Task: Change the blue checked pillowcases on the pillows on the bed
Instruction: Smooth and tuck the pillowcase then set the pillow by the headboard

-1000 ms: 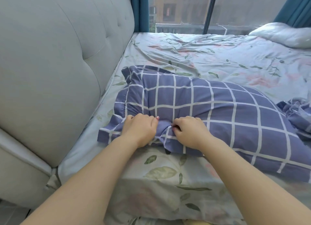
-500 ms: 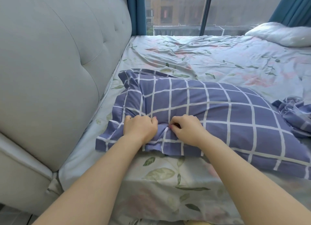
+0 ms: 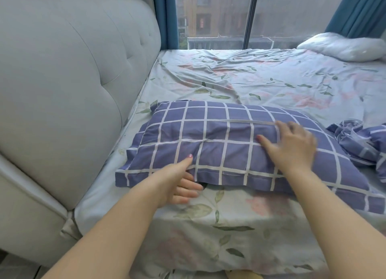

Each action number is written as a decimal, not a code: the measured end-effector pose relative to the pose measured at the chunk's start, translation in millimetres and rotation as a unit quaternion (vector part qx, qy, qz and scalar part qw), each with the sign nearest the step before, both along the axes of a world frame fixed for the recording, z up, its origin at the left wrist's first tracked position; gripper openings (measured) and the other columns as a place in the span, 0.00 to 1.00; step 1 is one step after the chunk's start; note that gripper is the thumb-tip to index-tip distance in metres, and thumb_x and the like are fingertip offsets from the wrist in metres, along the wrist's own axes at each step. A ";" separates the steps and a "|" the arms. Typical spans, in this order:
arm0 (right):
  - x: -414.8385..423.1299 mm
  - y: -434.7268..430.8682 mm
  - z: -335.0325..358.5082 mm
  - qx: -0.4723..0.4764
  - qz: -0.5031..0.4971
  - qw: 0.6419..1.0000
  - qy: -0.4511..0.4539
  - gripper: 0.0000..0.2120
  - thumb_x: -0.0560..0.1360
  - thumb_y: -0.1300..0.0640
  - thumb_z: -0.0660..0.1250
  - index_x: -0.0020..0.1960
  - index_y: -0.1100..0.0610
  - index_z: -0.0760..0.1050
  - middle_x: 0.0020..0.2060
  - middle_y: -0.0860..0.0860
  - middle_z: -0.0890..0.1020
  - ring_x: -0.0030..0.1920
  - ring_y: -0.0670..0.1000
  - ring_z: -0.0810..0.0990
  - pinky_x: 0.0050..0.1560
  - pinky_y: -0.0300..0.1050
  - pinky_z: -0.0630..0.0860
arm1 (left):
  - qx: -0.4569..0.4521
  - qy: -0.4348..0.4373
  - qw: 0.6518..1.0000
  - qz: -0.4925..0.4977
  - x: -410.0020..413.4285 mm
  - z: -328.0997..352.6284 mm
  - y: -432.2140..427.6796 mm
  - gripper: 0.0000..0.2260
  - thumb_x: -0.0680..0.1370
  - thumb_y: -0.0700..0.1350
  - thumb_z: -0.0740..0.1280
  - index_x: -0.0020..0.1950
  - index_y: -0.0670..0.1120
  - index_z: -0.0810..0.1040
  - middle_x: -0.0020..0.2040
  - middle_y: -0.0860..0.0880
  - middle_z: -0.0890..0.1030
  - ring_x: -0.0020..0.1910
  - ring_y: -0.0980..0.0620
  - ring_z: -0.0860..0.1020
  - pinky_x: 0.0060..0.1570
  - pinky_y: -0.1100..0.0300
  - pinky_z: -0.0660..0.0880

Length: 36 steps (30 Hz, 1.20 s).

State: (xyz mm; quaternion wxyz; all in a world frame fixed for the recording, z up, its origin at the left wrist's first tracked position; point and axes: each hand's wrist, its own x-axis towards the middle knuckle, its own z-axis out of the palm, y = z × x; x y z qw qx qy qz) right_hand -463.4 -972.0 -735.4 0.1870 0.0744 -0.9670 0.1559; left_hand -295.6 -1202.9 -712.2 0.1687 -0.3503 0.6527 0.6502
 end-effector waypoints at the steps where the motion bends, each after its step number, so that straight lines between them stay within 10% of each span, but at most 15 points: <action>1: -3.5 13.8 1.1 0.007 -0.073 0.996 -0.051 0.39 0.71 0.25 0.57 0.73 0.49 0.65 0.71 0.60 0.68 0.69 0.65 0.65 0.69 0.63 0.59 | 0.034 -0.006 0.999 -0.012 1.3 -0.7 1.2 0.32 0.80 0.66 0.56 0.68 0.38 0.71 0.57 0.41 0.83 0.43 0.48 0.85 0.41 0.55 0.79; 5: -7.9 50.1 4.9 -0.125 -0.205 0.950 -0.201 0.54 0.59 0.17 0.47 0.78 0.44 0.50 0.73 0.65 0.61 0.71 0.68 0.61 0.69 0.67 0.56 | 0.129 0.051 0.990 0.009 -9.2 -5.9 9.5 0.38 0.76 0.66 0.64 0.77 0.42 0.62 0.72 0.39 0.71 0.54 0.44 0.81 0.60 0.48 0.73; 9: -13.6 60.0 5.2 -0.194 -0.188 0.939 -0.211 0.56 0.63 0.21 0.62 0.78 0.54 0.51 0.71 0.64 0.67 0.69 0.66 0.67 0.65 0.61 0.66 | 0.158 0.112 0.981 0.029 -28.5 -10.2 19.6 0.40 0.72 0.65 0.69 0.78 0.50 0.60 0.75 0.42 0.68 0.63 0.40 0.76 0.71 0.45 0.66; 14: -1.2 53.6 9.6 -0.333 -0.132 0.916 -0.181 0.44 0.60 0.31 0.75 0.62 0.63 0.74 0.59 0.61 0.79 0.59 0.63 0.77 0.58 0.55 0.75 | 0.193 0.178 0.963 0.055 -59.8 -15.3 19.9 0.45 0.65 0.64 0.73 0.77 0.51 0.62 0.74 0.45 0.70 0.69 0.38 0.72 0.72 0.40 0.63; 19: 41.3 15.6 18.2 -0.587 -0.024 0.806 -0.077 0.21 0.69 0.52 0.77 0.59 0.50 0.75 0.52 0.47 0.82 0.53 0.52 0.81 0.61 0.55 0.77 | 0.166 0.422 0.885 0.106 -95.8 -0.5 9.7 0.37 0.75 0.52 0.71 0.78 0.58 0.54 0.72 0.51 0.73 0.69 0.47 0.73 0.66 0.48 0.71; 22: 89.3 -27.1 13.1 -0.653 0.025 0.754 -0.071 0.29 0.73 0.49 0.73 0.69 0.49 0.64 0.65 0.46 0.75 0.62 0.47 0.77 0.67 0.50 0.72 | 0.079 0.484 0.867 0.087 -117.4 9.6 -2.3 0.40 0.74 0.53 0.73 0.80 0.52 0.54 0.77 0.52 0.66 0.72 0.52 0.69 0.71 0.52 0.68; 27: 128.8 -69.6 -22.3 -0.432 0.122 0.807 -0.383 0.27 0.76 0.48 0.68 0.64 0.55 0.55 0.60 0.56 0.77 0.56 0.57 0.80 0.50 0.55 0.81 | -0.187 0.206 0.958 0.071 -110.6 -38.9 -5.2 0.51 0.60 0.77 0.63 0.73 0.45 0.70 0.71 0.44 0.74 0.68 0.44 0.73 0.69 0.48 0.69; 32: 80.3 -17.8 8.8 -0.337 0.060 0.927 -0.155 0.25 0.79 0.44 0.61 0.32 0.62 0.74 0.25 0.56 0.80 0.33 0.59 0.80 0.42 0.55 0.78 | -0.159 0.073 0.984 0.037 -70.5 -40.3 -24.3 0.59 0.48 0.80 0.70 0.71 0.49 0.68 0.65 0.48 0.78 0.60 0.43 0.79 0.59 0.47 0.77; 36: 47.4 25.0 22.7 -0.314 -0.076 0.946 0.014 0.15 0.78 0.46 0.64 0.43 0.58 0.75 0.39 0.55 0.80 0.48 0.62 0.77 0.46 0.49 0.70 | 0.013 0.028 0.998 -0.057 -41.1 -24.1 2.1 0.38 0.59 0.70 0.73 0.62 0.49 0.75 0.54 0.47 0.85 0.51 0.45 0.84 0.53 0.50 0.80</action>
